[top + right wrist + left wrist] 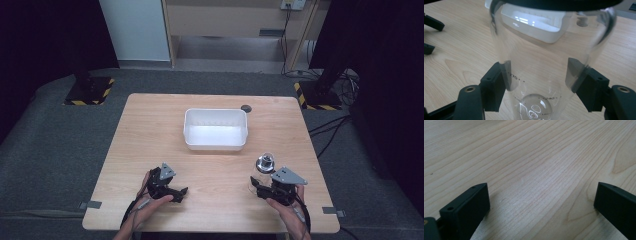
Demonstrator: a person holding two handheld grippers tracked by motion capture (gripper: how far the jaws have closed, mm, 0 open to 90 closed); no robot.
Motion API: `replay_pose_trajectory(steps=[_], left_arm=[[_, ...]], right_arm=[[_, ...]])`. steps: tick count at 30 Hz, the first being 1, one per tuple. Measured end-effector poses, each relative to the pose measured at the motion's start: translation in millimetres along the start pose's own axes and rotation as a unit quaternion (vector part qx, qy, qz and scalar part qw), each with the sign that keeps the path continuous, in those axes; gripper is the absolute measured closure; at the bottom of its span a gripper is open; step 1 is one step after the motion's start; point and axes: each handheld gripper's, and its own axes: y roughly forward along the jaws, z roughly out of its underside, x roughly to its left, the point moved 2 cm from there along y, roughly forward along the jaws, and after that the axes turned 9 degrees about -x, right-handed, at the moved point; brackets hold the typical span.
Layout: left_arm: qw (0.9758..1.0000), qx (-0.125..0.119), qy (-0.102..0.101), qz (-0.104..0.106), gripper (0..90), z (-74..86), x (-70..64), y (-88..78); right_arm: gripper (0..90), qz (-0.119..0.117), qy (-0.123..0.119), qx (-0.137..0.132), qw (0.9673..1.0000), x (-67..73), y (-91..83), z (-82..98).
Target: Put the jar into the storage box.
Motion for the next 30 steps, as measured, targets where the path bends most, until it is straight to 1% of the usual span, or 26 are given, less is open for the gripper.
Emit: replay_pose_trajectory(steps=[2, 4, 5, 6, 7, 9, 12, 14, 16, 17, 23, 25, 27, 28, 29, 30], left_arm=[[1.0000, 0.000, 0.000, 0.000, 0.0, 0.0, 0.0, 0.0], [1.0000, 0.000, 0.000, 0.000, 0.0, 0.0, 0.0, 0.0], [1.0000, 0.000, 0.000, 0.000, 0.0, 0.0, 0.0, 0.0], [1.0000, 0.000, 0.000, 0.000, 0.0, 0.0, 0.0, 0.0], [1.0000, 0.000, 0.000, 0.000, 0.0, 0.0, 0.0, 0.0], [1.0000, 0.000, 0.000, 0.000, 0.0, 0.0, 0.0, 0.0], [1.0000, 0.000, 0.000, 0.000, 0.0, 0.0, 0.0, 0.0], [1.0000, 0.000, 0.000, 0.000, 0.0, 0.0, 0.0, 0.0], [1.0000, 0.000, 0.000, 0.000, 0.0, 0.0, 0.0, 0.0], [1.0000, 0.000, 0.000, 0.000, 0.0, 0.0, 0.0, 0.0], [1.0000, 0.000, 0.000, 0.000, 0.0, 0.0, 0.0, 0.0], [1.0000, 0.000, 0.000, 0.000, 0.0, 0.0, 0.0, 0.0], [1.0000, 0.000, 0.000, 0.000, 0.0, 0.0, 0.0, 0.0], [1.0000, 0.000, 0.000, 0.000, 0.0, 0.0, 0.0, 0.0], [1.0000, 0.000, 0.000, 0.000, 0.0, 0.0, 0.0, 0.0], [1.0000, 0.000, 0.000, 0.000, 0.0, 0.0, 0.0, 0.0]], right_arm=[[31.5, -0.004, -0.003, -0.006, 1.0000, 1.5, 2.0, -7.8], [31.5, -0.005, -0.005, -0.008, 0.9999, 2.1, 3.0, -10.8], [31.5, -0.010, -0.007, -0.010, 0.9999, 3.2, 5.8, -16.5], [31.5, -0.010, -0.007, -0.010, 0.9999, 3.2, 5.8, -16.5], [31.5, -0.014, -0.009, -0.012, 0.9998, 4.5, 9.2, -21.8], [31.5, -0.017, -0.010, -0.013, 0.9997, 5.2, 11.0, -24.2], [31.5, -0.026, -0.013, -0.016, 0.9995, 7.5, 19.9, -33.1], [31.5, -0.026, -0.013, -0.017, 0.9994, 7.9, 21.8, -34.9], [31.5, -0.035, -0.012, -0.021, 0.9991, 9.8, 29.9, -42.3], [31.5, -0.035, -0.012, -0.021, 0.9991, 9.8, 29.9, -42.3], [31.5, -0.051, -0.018, -0.025, 0.9982, 13.7, 42.7, -55.9], [31.5, -0.060, -0.015, -0.028, 0.9977, 16.8, 51.3, -62.6], [31.5, -0.063, -0.015, -0.028, 0.9975, 18.0, 54.0, -64.8], [31.5, -0.068, -0.016, -0.029, 0.9971, 20.7, 59.1, -69.0], [31.5, -0.068, -0.016, -0.029, 0.9971, 20.7, 59.1, -69.0], [31.5, -0.072, -0.019, -0.028, 0.9968, 23.5, 63.9, -72.7]])
